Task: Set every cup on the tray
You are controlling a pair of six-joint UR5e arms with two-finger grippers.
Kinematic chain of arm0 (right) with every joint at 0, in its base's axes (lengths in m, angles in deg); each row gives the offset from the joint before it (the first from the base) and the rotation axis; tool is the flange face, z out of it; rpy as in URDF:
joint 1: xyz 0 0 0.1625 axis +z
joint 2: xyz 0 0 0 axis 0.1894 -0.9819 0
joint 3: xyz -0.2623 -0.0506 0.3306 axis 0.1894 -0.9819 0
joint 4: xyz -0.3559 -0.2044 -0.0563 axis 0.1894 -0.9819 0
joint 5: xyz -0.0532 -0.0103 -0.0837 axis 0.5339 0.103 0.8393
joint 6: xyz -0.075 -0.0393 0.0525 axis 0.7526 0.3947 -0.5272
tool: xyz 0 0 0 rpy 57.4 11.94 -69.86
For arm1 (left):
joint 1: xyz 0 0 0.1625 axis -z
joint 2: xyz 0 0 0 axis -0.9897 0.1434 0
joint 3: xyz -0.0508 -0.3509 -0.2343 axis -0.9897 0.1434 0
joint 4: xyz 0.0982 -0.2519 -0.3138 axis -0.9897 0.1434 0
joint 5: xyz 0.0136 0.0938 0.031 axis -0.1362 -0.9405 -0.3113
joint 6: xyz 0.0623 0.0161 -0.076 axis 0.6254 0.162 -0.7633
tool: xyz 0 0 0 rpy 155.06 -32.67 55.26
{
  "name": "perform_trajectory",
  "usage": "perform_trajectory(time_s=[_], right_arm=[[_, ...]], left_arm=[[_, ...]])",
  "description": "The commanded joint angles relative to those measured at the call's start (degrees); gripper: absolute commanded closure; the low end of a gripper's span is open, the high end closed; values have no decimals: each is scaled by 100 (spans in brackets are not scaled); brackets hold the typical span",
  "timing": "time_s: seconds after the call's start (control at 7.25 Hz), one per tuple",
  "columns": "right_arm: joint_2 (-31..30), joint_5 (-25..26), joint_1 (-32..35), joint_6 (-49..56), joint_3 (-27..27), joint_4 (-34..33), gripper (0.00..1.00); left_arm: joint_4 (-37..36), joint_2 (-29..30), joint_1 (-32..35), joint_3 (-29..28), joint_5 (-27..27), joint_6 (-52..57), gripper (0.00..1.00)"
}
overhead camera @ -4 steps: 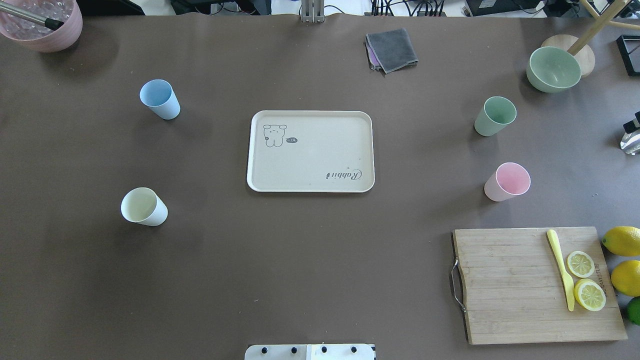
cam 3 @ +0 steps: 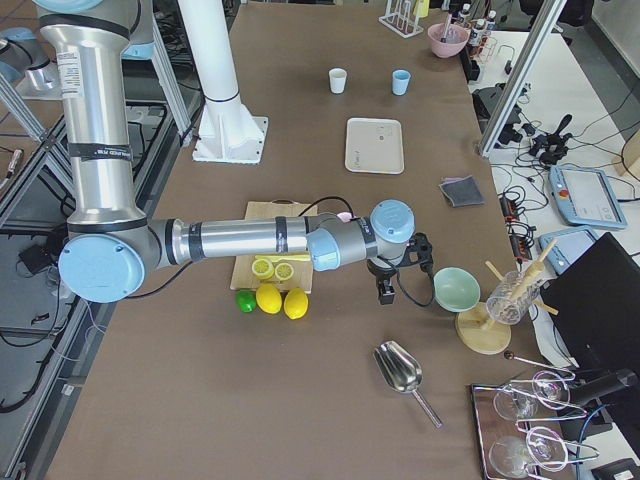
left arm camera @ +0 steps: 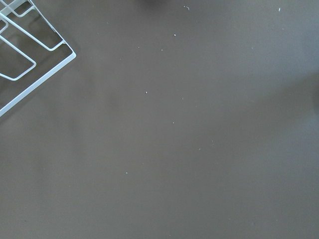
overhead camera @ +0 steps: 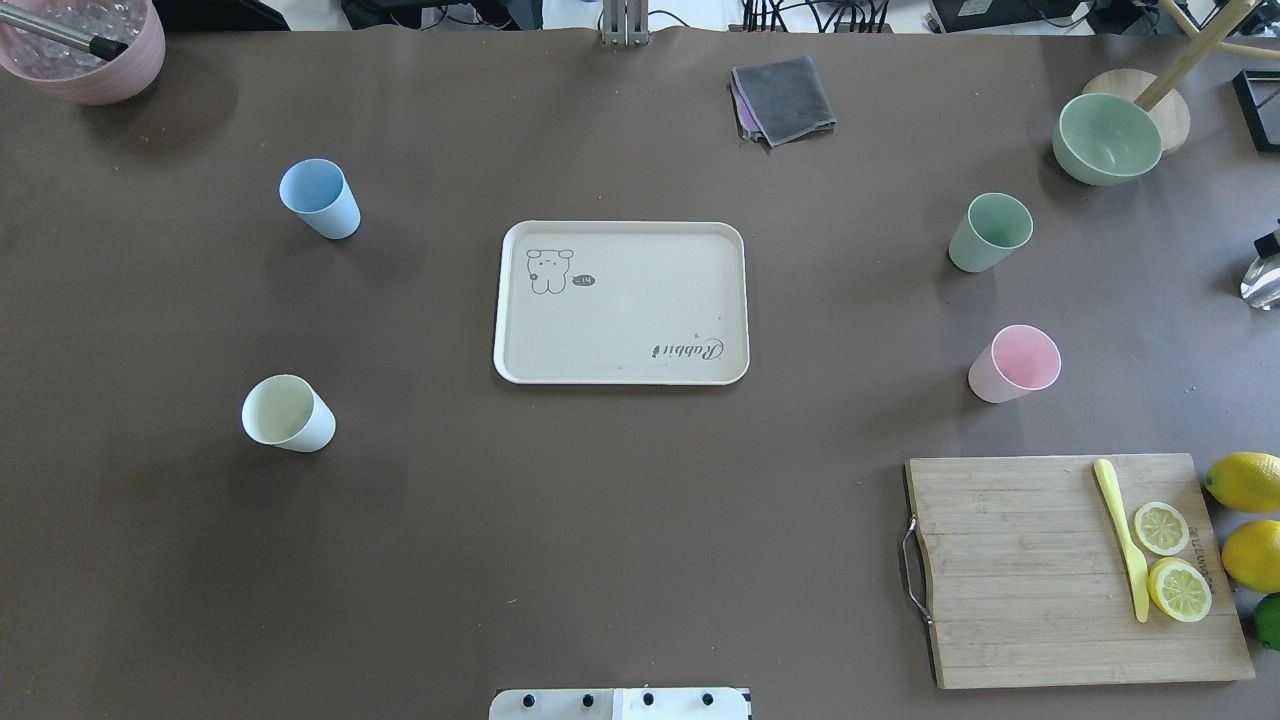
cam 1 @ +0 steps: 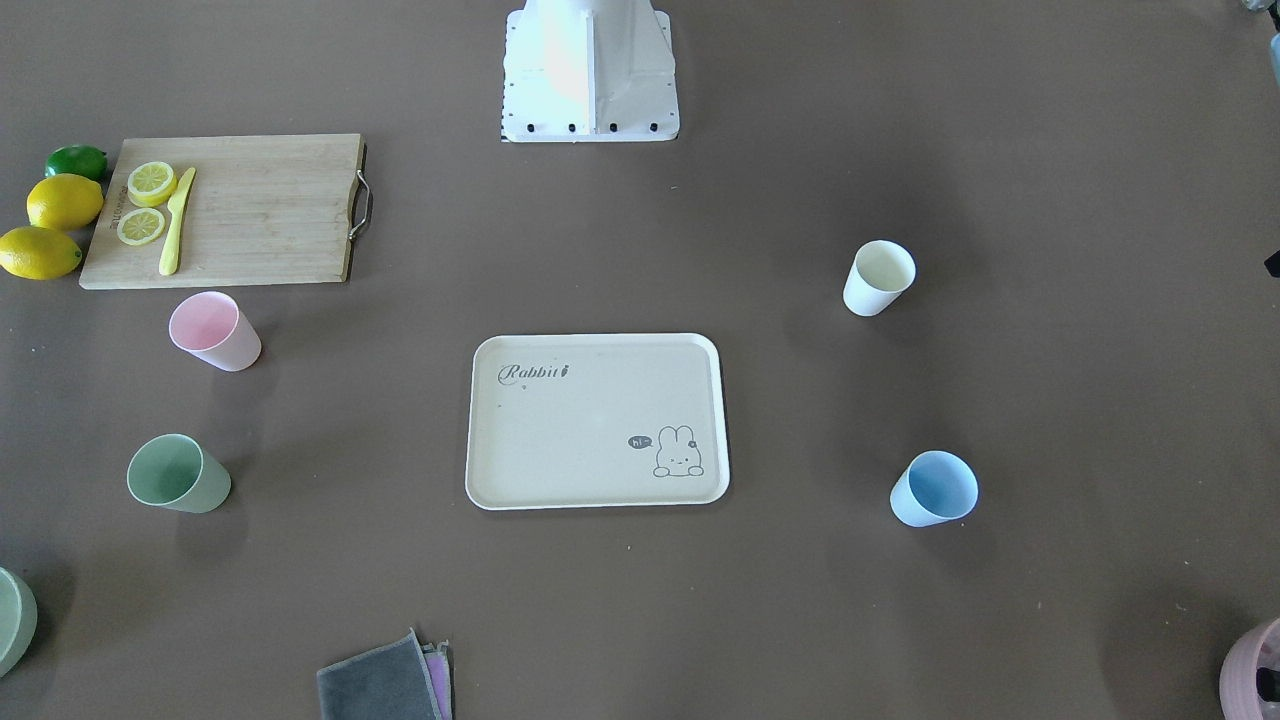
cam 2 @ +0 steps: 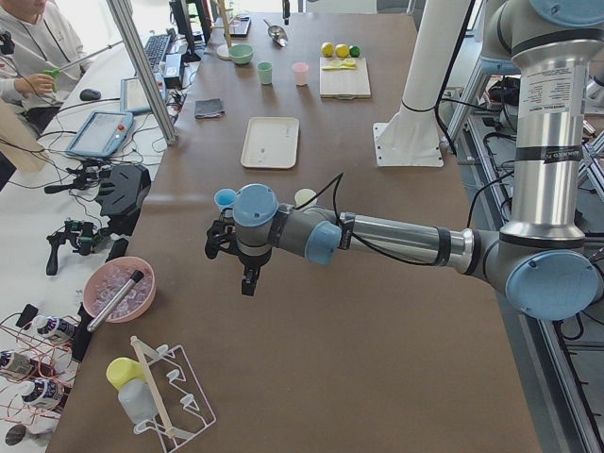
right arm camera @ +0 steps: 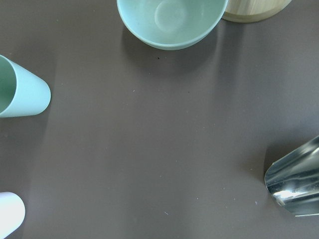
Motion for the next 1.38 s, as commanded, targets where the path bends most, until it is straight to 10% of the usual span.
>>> perform_trajectory(time_s=[0.0,1.24], right_arm=[[2,-9,10,-47,63,1,0],[-226,-26,1,-39,-140,923,0]], left_arm=[[15,-173,-9,-2,30,-14,2],[6,-140,0,-28,-13,-58,2]])
